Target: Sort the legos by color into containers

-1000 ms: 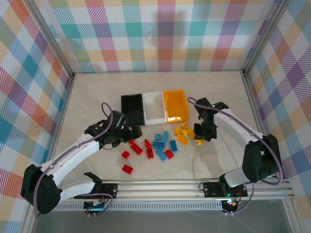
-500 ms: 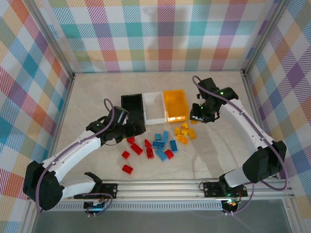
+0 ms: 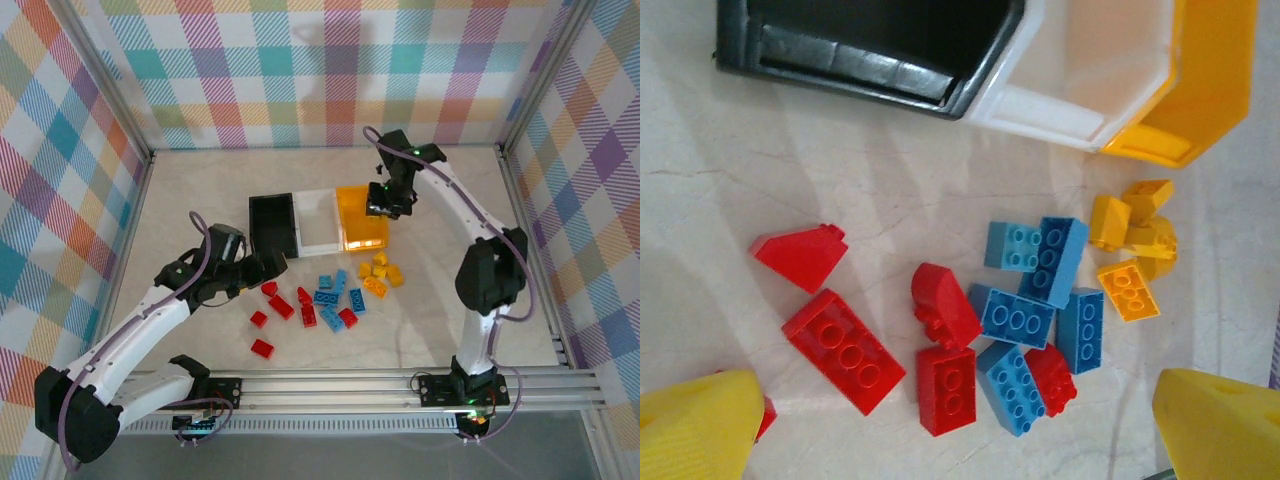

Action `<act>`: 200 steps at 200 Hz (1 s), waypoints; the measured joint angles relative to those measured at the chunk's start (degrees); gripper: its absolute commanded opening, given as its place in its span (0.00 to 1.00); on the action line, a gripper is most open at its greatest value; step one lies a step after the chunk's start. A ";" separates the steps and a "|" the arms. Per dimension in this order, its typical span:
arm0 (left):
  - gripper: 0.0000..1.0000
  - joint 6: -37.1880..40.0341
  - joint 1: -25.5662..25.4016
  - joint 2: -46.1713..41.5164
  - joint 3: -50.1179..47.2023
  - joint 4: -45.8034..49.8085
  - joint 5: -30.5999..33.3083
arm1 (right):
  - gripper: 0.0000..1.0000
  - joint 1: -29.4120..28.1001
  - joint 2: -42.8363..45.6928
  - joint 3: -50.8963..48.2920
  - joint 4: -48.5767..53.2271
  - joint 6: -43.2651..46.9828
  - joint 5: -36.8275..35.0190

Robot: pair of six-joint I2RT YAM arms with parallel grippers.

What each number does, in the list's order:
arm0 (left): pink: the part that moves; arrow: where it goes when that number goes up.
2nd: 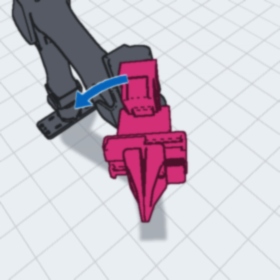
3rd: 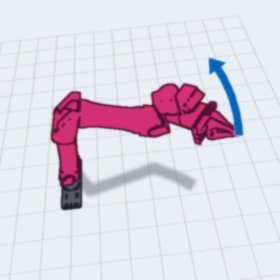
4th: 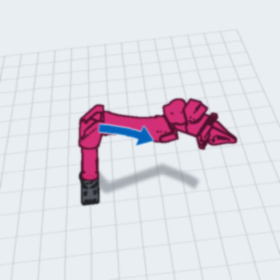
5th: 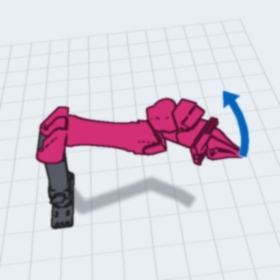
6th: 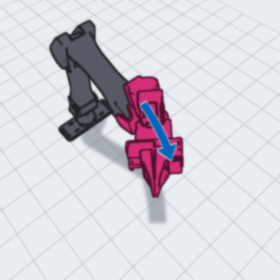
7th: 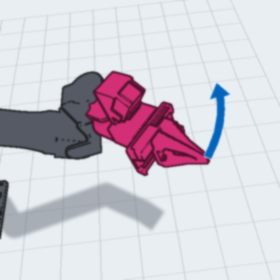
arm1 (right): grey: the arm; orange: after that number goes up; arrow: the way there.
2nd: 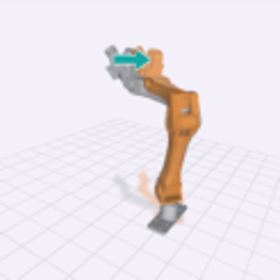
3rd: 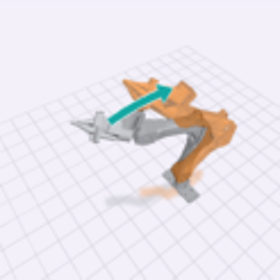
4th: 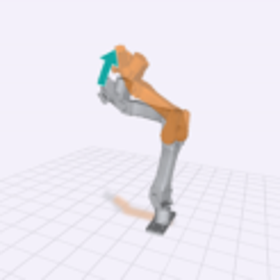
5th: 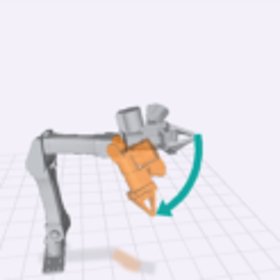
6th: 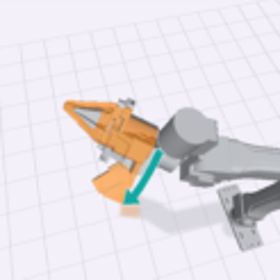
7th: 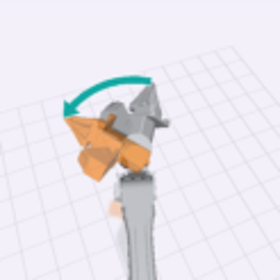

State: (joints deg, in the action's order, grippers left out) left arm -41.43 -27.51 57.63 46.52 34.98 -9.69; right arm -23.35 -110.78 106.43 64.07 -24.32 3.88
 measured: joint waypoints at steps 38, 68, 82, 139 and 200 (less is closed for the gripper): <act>1.00 -0.87 0.57 0.09 -0.04 1.18 -0.59 | 0.22 0.00 -7.82 7.43 -0.17 0.72 0.20; 1.00 -0.79 1.31 1.90 0.42 2.34 -1.42 | 0.22 0.00 -12.44 10.86 -0.26 0.83 0.46; 1.00 -0.76 1.73 3.04 0.55 2.54 -1.86 | 0.21 0.00 -14.47 12.02 -0.42 0.81 0.74; 1.00 0.31 2.99 4.55 0.94 3.85 -3.37 | 0.21 0.00 -21.27 14.69 -1.05 0.28 2.32; 1.00 1.90 4.94 6.69 1.77 4.11 -4.87 | 0.21 -0.35 -24.70 17.03 -1.64 -0.74 3.17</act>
State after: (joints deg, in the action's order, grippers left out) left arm -39.53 -22.57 64.31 48.29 39.09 -14.57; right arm -23.70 -135.48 123.46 62.43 -25.06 7.05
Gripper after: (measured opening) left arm 0.999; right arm 0.231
